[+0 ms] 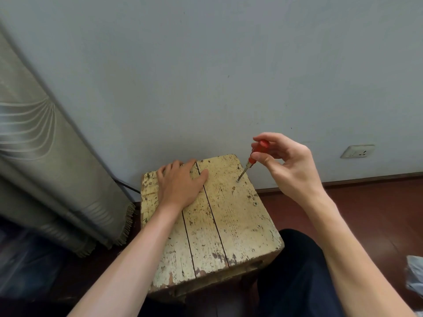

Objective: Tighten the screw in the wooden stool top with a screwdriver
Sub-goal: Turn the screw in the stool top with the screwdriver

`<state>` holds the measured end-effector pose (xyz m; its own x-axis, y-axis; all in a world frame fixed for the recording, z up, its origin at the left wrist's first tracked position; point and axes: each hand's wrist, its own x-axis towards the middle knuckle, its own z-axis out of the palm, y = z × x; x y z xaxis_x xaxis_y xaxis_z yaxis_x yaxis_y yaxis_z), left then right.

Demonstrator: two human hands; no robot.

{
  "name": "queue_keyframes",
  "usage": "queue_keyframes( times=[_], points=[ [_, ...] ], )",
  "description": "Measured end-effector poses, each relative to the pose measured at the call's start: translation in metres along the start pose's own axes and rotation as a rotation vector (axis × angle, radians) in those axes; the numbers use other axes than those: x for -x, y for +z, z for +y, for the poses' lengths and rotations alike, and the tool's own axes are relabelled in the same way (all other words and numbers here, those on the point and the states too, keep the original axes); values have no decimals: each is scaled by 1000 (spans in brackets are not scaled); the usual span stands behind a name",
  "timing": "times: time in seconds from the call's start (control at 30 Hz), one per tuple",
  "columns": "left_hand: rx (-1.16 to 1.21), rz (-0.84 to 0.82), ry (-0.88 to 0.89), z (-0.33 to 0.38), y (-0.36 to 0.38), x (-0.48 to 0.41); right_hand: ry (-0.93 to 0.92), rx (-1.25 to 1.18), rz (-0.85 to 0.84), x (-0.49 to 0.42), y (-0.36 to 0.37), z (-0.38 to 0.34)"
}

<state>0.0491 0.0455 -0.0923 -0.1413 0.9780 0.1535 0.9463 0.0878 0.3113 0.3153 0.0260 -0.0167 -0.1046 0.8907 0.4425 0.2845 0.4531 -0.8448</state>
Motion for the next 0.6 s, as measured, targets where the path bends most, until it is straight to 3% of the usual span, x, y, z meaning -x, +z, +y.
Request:
queue_keyframes(
  times=[0.27, 0.37, 0.6],
  points=[
    [8, -6, -3, 0, 0, 0, -30, 61, 165, 4, 17, 1],
    [8, -3, -1, -1, 1, 0, -63, 110, 101, 7, 8, 6],
    [8, -12, -6, -1, 1, -1, -28, -28, -78, 5, 0, 7]
  ],
)
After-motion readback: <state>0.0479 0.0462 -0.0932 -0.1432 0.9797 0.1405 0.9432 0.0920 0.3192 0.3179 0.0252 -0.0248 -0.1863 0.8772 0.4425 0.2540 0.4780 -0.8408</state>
